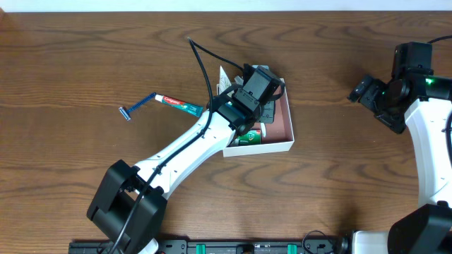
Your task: Pack container
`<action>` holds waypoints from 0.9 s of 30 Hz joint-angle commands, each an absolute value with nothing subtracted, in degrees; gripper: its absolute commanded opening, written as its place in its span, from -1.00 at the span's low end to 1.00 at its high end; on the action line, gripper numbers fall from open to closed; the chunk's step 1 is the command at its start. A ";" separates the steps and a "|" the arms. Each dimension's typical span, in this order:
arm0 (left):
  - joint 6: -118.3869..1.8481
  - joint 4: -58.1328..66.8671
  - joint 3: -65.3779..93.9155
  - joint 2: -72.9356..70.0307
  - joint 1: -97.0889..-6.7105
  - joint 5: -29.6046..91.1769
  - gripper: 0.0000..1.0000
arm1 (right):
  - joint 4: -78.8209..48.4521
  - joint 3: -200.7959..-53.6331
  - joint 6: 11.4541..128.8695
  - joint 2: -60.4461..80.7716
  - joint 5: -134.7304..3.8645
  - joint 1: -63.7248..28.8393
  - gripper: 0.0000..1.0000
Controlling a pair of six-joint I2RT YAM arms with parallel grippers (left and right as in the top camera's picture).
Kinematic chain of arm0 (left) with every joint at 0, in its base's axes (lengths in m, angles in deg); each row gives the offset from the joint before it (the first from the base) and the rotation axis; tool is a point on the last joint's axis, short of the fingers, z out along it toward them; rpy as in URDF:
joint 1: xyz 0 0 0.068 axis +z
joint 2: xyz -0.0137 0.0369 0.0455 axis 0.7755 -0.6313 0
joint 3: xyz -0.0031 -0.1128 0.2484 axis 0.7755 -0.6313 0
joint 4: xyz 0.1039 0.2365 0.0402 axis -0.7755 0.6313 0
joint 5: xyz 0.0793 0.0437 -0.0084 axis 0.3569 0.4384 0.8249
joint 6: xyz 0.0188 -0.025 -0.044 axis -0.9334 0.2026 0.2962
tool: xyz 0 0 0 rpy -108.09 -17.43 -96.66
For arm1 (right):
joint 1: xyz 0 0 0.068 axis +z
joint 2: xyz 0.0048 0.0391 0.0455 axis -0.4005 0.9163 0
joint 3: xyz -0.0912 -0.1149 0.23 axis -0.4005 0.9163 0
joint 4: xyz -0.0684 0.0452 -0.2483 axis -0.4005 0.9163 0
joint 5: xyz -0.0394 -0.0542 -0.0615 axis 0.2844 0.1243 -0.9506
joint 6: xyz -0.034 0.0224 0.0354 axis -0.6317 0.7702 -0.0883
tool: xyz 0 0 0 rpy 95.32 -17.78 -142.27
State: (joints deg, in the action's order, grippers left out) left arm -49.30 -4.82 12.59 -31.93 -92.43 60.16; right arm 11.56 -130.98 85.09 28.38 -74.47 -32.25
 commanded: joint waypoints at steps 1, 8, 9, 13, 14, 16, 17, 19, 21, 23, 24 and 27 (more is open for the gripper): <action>-48.95 -5.06 11.73 -33.35 -92.46 61.01 -0.68 | 11.64 -131.16 84.26 28.60 -74.51 -32.71 0.99; -48.82 -4.95 11.73 -36.00 -93.85 61.08 -0.68 | 11.64 -131.16 84.28 28.60 -74.54 -32.71 0.98; -48.90 -5.28 11.73 -36.50 -93.99 61.30 -0.68 | 11.64 -131.16 84.28 28.60 -74.54 -32.71 0.99; -48.99 -6.16 11.73 -38.25 -93.99 62.76 -0.68 | 11.64 -131.16 84.26 28.60 -74.51 -32.71 0.98; -48.99 -6.18 11.73 -38.45 -94.01 63.59 -0.68 | 11.64 -131.16 84.28 28.60 -74.51 -32.71 0.98; -49.17 -6.18 11.73 -38.47 -94.01 64.90 -0.67 | 11.64 -131.16 84.28 28.60 -74.51 -32.71 0.98; -49.25 -6.18 11.73 -38.47 -94.01 65.28 -0.67 | 11.64 -131.16 84.28 28.60 -74.51 -32.71 0.98; -49.91 -6.18 11.73 -38.47 -94.01 65.56 -0.67 | 11.64 -131.16 84.28 28.60 -74.51 -32.71 0.99; -50.96 -6.14 11.73 -38.47 -94.01 65.56 -0.66 | 11.64 -131.16 84.28 28.60 -74.51 -32.71 0.99; -51.83 -6.09 11.73 -38.49 -94.01 65.58 -0.56 | 11.64 -131.16 84.28 28.60 -74.54 -32.71 0.98; -52.53 -6.11 11.73 -38.53 -94.01 65.58 -0.52 | 11.64 -131.16 84.28 28.60 -74.51 -32.71 0.99; -53.80 -5.81 11.73 -39.36 -94.01 66.81 -0.34 | 11.64 -131.16 84.28 28.60 -74.51 -32.71 0.99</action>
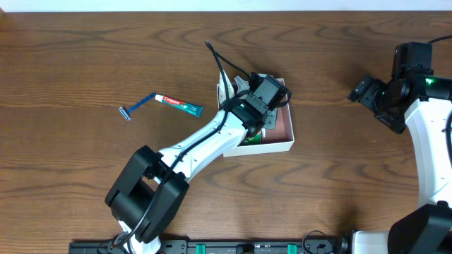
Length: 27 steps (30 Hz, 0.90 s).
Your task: Pack container
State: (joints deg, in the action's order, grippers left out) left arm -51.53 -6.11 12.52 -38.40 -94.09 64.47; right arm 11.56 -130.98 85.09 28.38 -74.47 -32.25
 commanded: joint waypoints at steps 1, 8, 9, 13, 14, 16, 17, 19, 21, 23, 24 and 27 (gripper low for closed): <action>-53.97 -5.74 11.73 -39.89 -94.01 67.00 -0.31 | 11.64 -131.16 84.28 28.60 -74.54 -32.71 0.99; -53.93 -5.70 11.73 -42.34 -94.07 66.98 -0.30 | 11.64 -131.16 84.26 28.60 -74.51 -32.71 0.98; -53.93 -5.70 11.73 -42.45 -94.07 66.96 -0.30 | 11.64 -131.16 84.28 28.60 -74.51 -32.71 0.98; -53.93 -5.79 11.73 -42.45 -94.07 66.96 -0.30 | 11.64 -131.16 84.26 28.60 -74.51 -32.71 0.99; -53.93 -5.79 11.73 -42.45 -94.07 66.96 -0.30 | 11.64 -131.16 84.28 28.60 -74.51 -32.71 0.99; -53.93 -5.81 11.73 -42.45 -94.07 66.98 -0.30 | 11.64 -131.16 84.26 28.60 -74.51 -32.71 0.98; -53.93 -5.81 11.73 -42.45 -94.07 67.00 -0.30 | 11.64 -131.16 84.28 28.60 -74.51 -32.71 0.99; -53.93 -5.96 11.73 -42.45 -94.07 66.98 -0.31 | 11.64 -131.16 84.28 28.60 -74.51 -32.71 0.98; -53.97 -6.00 11.76 -42.45 -94.07 66.98 -0.38 | 11.64 -131.16 84.28 28.60 -74.51 -32.71 0.98; -54.26 -6.03 11.89 -42.36 -94.07 67.00 -0.42 | 11.64 -131.16 84.28 28.60 -74.51 -32.71 0.98; -54.87 -5.98 12.10 -42.29 -94.07 66.98 -0.43 | 11.64 -131.16 84.28 28.60 -74.51 -32.71 0.98; -56.90 -5.92 12.83 -41.11 -94.49 66.98 -0.43 | 11.64 -131.16 84.28 28.60 -74.54 -32.71 0.99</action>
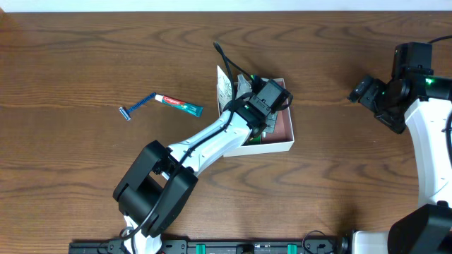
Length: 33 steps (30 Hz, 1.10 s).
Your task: Pack container
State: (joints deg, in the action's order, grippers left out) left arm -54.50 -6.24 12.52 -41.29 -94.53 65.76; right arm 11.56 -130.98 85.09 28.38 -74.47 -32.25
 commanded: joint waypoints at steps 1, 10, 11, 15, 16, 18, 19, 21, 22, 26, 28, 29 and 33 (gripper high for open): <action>-57.71 -5.92 13.00 -40.37 -94.73 67.00 -0.43 | 11.64 -131.16 84.26 28.60 -74.51 -32.71 0.99; -61.78 -7.12 13.35 -31.43 -96.11 69.25 -0.40 | 11.64 -131.16 84.28 28.60 -74.51 -32.71 0.99; -62.43 -7.49 13.35 -30.64 -96.13 69.69 -0.37 | 11.64 -131.16 84.26 28.60 -74.54 -32.71 0.98; -65.84 -10.46 13.35 -28.89 -96.17 72.16 -0.20 | 11.64 -131.16 84.26 28.60 -74.51 -32.71 0.99; -66.56 -11.34 13.35 -28.78 -96.17 72.71 -0.17 | 11.64 -131.16 84.28 28.60 -74.51 -32.71 0.99; -67.77 -13.24 13.35 -28.78 -96.17 73.87 -0.13 | 11.64 -131.16 84.26 28.60 -74.51 -32.71 0.98; -67.94 -14.09 13.35 -28.81 -96.17 74.63 -0.12 | 11.64 -131.16 84.26 28.60 -74.54 -32.71 0.99; -67.96 -15.75 13.35 -28.81 -96.15 76.12 -0.07 | 11.64 -131.16 84.28 28.60 -74.51 -32.71 0.98; -68.38 -16.67 13.35 -28.81 -96.15 76.73 -0.04 | 11.64 -131.16 84.28 28.60 -74.51 -32.71 0.99; -70.76 -20.30 13.35 -28.81 -96.15 77.80 0.01 | 11.64 -131.16 84.28 28.60 -74.51 -32.71 0.98; -70.74 -21.26 13.35 -28.81 -96.19 77.76 0.02 | 11.64 -131.16 84.28 28.60 -74.54 -32.71 0.99; -70.74 -21.39 13.35 -28.81 -96.30 77.76 0.02 | 11.64 -131.16 84.26 28.60 -74.54 -32.71 0.99; -71.31 -18.83 13.33 -28.94 -96.83 77.52 0.02 | 11.64 -131.16 84.28 28.60 -74.51 -32.71 0.99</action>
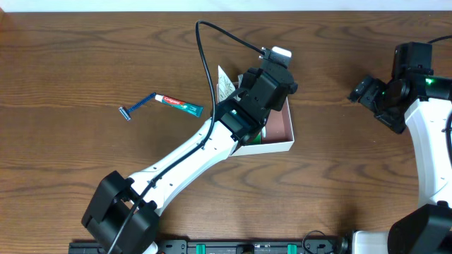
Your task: Pack container
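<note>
The white box [285,132] with a brown inside stands mid-table. A green item [252,140] lies in its near corner, and a white printed packet [224,85] leans at its left edge. My left gripper [267,90] hangs over the box, its fingers hidden under the wrist. A red, white and green toothpaste tube [178,104] and a blue razor [137,106] lie on the table left of the box. My right gripper [359,89] hovers far to the right, away from everything, and its jaws are too dark to read.
The left arm [191,152] runs diagonally from the front left up to the box, with its black cable [212,42] looping above. The right arm [431,134] stands along the right edge. Bare wooden table [339,183] lies between the box and the right arm.
The left wrist has come up from low inside the box and now sits higher over it, and the arm's base has swung. The tube, razor, box and right arm are unchanged.
The left gripper was first over the box's left half. At the two following moments it was lower, inside the box near the far side. Now it is raised over the box. The toothpaste and razor have stayed on the table throughout, and the right arm has stayed still.
</note>
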`<action>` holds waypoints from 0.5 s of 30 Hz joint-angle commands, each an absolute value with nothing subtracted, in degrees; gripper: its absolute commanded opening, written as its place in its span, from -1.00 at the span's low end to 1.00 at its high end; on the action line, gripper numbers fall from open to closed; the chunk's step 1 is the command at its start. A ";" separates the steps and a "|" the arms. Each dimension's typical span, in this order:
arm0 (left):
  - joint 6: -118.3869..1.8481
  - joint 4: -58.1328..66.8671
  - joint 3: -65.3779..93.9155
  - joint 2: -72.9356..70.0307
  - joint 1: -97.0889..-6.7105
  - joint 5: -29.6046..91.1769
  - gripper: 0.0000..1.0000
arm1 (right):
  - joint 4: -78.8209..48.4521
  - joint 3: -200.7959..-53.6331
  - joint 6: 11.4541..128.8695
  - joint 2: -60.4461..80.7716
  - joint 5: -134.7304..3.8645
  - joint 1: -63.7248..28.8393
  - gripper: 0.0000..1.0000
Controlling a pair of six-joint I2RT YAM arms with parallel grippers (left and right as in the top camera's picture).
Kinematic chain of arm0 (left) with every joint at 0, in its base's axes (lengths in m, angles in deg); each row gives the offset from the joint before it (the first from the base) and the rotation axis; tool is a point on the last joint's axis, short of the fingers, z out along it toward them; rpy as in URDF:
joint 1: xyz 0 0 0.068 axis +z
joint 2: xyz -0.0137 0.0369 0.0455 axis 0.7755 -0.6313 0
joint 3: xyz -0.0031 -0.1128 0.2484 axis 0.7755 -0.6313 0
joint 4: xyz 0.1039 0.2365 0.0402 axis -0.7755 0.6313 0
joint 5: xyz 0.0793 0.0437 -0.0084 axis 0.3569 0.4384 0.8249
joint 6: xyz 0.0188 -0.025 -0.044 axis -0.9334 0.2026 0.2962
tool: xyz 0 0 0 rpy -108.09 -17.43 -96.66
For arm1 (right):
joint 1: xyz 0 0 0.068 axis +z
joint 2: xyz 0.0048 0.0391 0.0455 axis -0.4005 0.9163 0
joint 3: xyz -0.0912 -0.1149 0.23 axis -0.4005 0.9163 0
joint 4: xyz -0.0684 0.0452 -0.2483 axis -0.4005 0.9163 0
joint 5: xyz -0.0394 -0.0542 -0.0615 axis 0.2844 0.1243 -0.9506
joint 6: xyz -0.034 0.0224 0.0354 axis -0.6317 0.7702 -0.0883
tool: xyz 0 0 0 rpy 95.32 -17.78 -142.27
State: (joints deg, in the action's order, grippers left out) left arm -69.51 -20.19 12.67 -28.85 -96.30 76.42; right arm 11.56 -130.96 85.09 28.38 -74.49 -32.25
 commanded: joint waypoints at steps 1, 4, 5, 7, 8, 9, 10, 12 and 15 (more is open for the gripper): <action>-72.16 -17.30 13.33 -29.07 -97.05 77.49 0.02 | 11.64 -131.16 84.28 28.60 -74.54 -32.71 0.99; -73.78 -12.34 13.33 -29.92 -97.83 77.41 0.04 | 11.64 -131.16 84.28 28.60 -74.54 -32.71 0.98; -74.41 -10.83 13.33 -30.31 -98.16 77.21 0.04 | 11.64 -131.16 84.26 28.60 -74.54 -32.71 0.99; -75.68 -8.87 13.33 -31.10 -99.12 77.08 0.04 | 11.64 -131.16 84.26 28.60 -74.54 -32.71 0.98; -76.16 -8.30 13.33 -31.47 -99.71 77.08 0.03 | 11.64 -131.16 84.26 28.60 -74.54 -32.71 0.98; -76.73 -7.99 13.33 -31.84 -100.41 77.08 0.03 | 11.64 -131.16 84.28 28.60 -74.51 -32.71 0.99; -77.47 -7.99 13.33 -32.22 -101.09 77.08 0.04 | 11.64 -131.16 84.26 28.60 -74.51 -32.71 0.99; -79.44 -8.23 13.33 -32.81 -102.53 77.10 0.04 | 11.64 -131.16 84.28 28.60 -74.54 -32.71 0.98; -82.67 -8.95 13.33 -33.86 -103.69 77.12 0.04 | 11.64 -131.16 84.28 28.60 -74.51 -32.71 0.98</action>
State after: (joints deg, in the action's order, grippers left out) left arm -78.02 -8.63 12.70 -32.52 -102.71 76.62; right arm 11.58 -130.96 85.09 28.38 -74.47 -32.25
